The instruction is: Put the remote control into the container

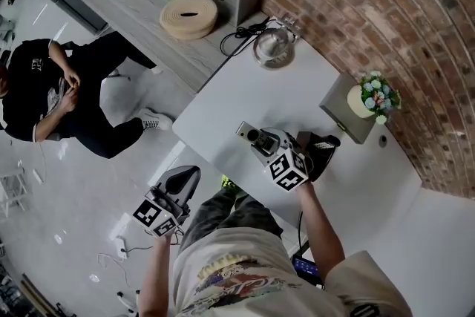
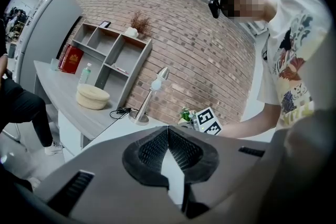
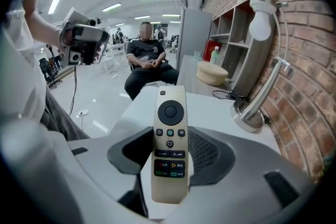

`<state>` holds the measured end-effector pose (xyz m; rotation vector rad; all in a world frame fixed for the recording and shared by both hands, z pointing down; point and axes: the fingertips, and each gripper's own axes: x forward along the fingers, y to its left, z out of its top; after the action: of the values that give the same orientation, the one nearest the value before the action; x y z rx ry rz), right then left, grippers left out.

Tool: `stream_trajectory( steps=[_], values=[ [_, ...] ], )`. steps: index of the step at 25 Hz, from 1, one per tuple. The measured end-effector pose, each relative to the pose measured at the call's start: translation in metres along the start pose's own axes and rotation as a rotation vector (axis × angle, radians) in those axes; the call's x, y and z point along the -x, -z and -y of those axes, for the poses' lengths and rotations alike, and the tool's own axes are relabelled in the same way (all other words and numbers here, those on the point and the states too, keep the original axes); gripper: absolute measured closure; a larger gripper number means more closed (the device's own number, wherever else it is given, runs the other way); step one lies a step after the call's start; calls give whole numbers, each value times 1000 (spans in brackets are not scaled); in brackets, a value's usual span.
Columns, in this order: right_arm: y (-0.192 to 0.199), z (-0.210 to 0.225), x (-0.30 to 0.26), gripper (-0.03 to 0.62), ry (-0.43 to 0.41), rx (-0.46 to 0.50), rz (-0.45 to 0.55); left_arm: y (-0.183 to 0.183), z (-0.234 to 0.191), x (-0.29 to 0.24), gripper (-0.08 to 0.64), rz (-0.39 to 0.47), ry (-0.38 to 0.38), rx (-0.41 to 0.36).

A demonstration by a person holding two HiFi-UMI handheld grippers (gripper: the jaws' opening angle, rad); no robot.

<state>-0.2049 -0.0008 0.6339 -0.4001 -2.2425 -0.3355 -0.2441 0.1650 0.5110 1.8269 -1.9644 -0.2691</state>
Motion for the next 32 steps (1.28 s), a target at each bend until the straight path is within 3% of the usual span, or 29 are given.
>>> stream_trajectory(
  steps=[6, 12, 19, 32],
  values=[
    [-25, 14, 55, 385, 145, -103, 188, -10, 18, -23, 554, -21, 100, -37],
    [-19, 31, 110, 385, 338, -243, 335, -11, 37, -46, 554, -70, 205, -60],
    [19, 54, 165, 385, 575, -393, 480, -2, 64, -75, 554, -165, 323, -89],
    [78, 76, 204, 385, 837, -593, 655, 13, 90, -93, 554, -301, 446, -146]
  ],
)
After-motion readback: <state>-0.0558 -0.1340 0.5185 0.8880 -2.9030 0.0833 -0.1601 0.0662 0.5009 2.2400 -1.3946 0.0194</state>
